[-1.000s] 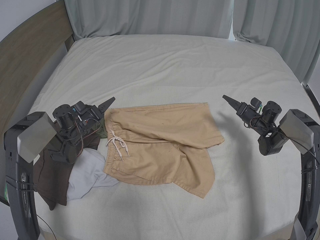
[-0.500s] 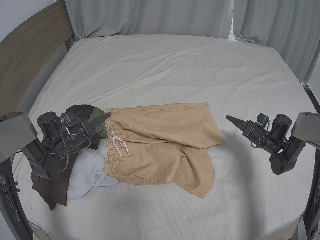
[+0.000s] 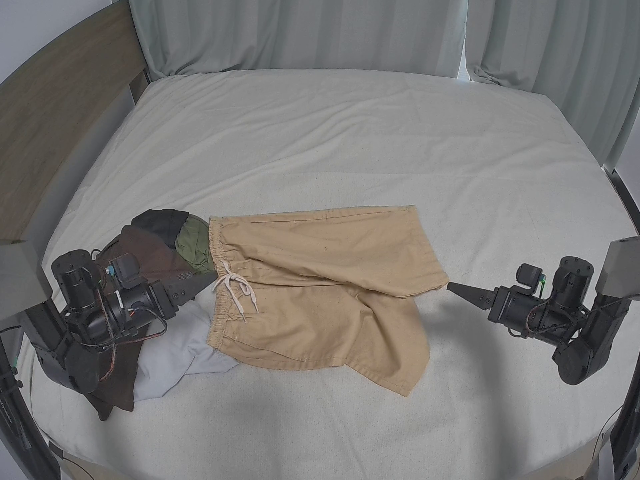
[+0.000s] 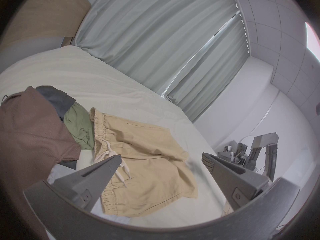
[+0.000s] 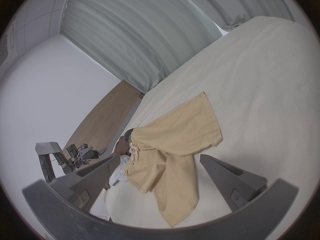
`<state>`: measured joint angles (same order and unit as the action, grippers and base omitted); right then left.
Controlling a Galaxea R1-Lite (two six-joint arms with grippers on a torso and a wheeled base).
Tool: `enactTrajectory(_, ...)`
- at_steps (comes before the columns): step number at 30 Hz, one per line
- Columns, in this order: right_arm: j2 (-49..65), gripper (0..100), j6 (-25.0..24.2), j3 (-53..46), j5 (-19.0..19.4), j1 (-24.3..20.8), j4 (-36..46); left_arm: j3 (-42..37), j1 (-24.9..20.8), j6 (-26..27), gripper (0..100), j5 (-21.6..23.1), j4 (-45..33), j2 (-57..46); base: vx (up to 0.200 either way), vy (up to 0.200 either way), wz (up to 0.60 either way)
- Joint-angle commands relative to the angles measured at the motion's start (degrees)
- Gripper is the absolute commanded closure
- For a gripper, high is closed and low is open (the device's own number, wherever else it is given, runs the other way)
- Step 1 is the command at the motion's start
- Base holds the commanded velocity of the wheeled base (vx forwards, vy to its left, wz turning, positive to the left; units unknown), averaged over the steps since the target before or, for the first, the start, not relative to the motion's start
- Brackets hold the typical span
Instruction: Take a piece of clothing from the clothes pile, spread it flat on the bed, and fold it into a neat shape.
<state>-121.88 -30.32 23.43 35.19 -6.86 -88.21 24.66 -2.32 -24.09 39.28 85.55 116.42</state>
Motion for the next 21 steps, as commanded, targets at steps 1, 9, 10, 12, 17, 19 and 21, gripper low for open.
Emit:
enactTrajectory(1, 0.50, 0, 0.26, -1.02, -0.13, -0.87, 0.06, -0.67, 0.73, 2.56, 0, -0.52, 0.40, 2.06, 0.000, 0.000, 0.00)
enactTrajectory(9, -1.78, 0, 0.26, -1.02, -0.21, -1.22, 0.06, -1.19, 1.70, 7.57, 0, -0.52, 0.40, 4.17, 0.000, 0.000, 0.00)
enactTrajectory(10, -2.40, 0, 0.26, -1.02, -0.21, -1.22, 0.06, -1.28, 1.70, 8.53, 0, -0.52, 0.32, 4.25, 0.000, 0.000, 0.00)
enactTrajectory(12, -3.54, 0, 0.26, -1.11, -0.21, -1.31, 0.06, -1.46, 1.88, 10.47, 0, -0.52, 0.32, 4.78, 0.000, 0.000, 0.00)
enactTrajectory(17, -7.14, 0, 0.08, -1.19, -0.30, -1.57, 0.06, -1.81, 2.49, 13.81, 0, -0.61, 0.32, 5.40, 0.000, 0.000, 0.00)
enactTrajectory(19, -8.02, 0, 0.08, -1.02, -0.30, -1.57, -0.03, -1.81, 2.49, 13.81, 0, -0.61, 0.40, 5.31, 0.000, 0.000, 0.00)
enactTrajectory(21, -8.46, 0, 0.08, -0.84, -0.39, -2.01, -0.03, -1.81, 2.40, 13.81, 0, -0.52, 0.49, 5.22, 0.000, 0.000, 0.00)
